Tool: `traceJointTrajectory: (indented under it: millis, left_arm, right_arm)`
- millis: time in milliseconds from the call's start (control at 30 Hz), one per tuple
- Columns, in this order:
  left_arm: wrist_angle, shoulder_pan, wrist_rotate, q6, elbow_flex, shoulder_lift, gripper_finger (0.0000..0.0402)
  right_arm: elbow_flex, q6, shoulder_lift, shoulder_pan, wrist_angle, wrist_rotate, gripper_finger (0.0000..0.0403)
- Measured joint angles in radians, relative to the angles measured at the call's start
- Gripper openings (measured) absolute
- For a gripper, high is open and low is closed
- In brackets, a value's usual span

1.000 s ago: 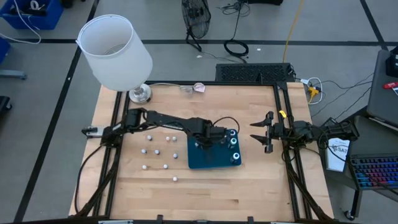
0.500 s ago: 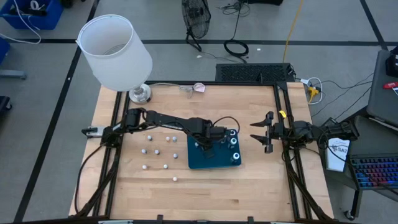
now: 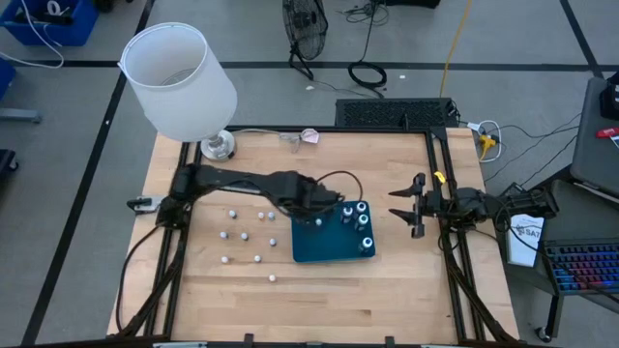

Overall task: Pick & Place food coloring
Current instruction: Put the small orange food coloring bottle into the blue bin

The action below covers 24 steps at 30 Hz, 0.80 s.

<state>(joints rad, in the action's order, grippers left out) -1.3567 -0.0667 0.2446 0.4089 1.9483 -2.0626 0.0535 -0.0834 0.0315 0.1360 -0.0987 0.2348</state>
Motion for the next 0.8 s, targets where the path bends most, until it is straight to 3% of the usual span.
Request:
traceJointTrajectory:
  millis: [67,200,433,633,800]
  left_arm:
    - [-0.002,-0.015,0.057,0.044,-0.053,0.051,0.0151]
    - [0.014,-0.029,0.07,0.15,-0.201,0.14,0.0146]
    - [0.061,-0.007,-0.032,0.346,-0.533,0.274,0.0182]
    - [0.242,-0.023,-0.072,0.332,-0.738,0.371,0.0234]
    - [0.32,-0.036,-0.078,0.321,-0.824,0.398,0.0255]
  right_arm:
    - [0.0,0.0,0.002,0.0,0.006,0.0,0.0212]
    - [0.0,0.0,0.009,0.0,0.005,-0.001,0.0212]
    - [0.0,0.0,0.013,0.0,0.004,0.0,0.0212]
    - [0.0,0.0,0.013,0.0,0.004,0.0,0.0212]
    - [0.0,0.0,0.013,0.0,0.004,0.0,0.0212]
